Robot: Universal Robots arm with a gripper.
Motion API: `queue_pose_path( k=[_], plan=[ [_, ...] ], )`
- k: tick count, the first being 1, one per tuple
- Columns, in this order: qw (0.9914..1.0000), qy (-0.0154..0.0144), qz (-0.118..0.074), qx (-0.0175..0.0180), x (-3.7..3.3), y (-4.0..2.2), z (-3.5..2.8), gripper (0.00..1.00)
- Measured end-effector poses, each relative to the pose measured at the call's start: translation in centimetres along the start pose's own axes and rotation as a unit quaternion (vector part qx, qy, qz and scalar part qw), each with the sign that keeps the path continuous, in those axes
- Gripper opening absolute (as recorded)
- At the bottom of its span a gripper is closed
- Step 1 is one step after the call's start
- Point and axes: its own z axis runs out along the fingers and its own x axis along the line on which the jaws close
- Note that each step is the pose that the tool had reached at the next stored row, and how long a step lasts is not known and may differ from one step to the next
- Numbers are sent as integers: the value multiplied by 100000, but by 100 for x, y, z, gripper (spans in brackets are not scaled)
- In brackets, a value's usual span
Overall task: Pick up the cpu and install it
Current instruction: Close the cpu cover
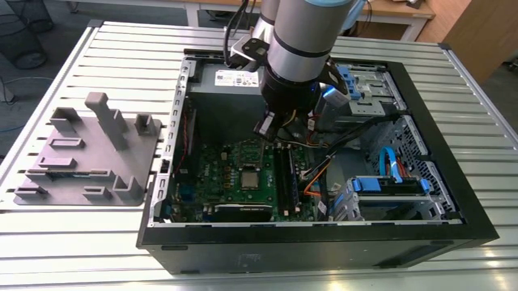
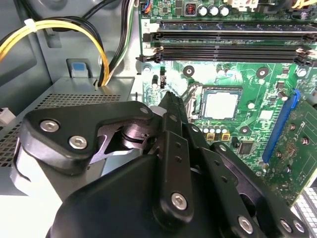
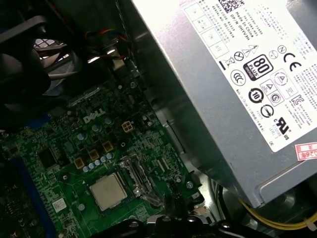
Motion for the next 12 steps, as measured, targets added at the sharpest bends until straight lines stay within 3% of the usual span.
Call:
queue_pose_path(
  k=[12],
  plan=[
    [99999,-3,-434,-35,21,-12,-2,11]
  ],
)
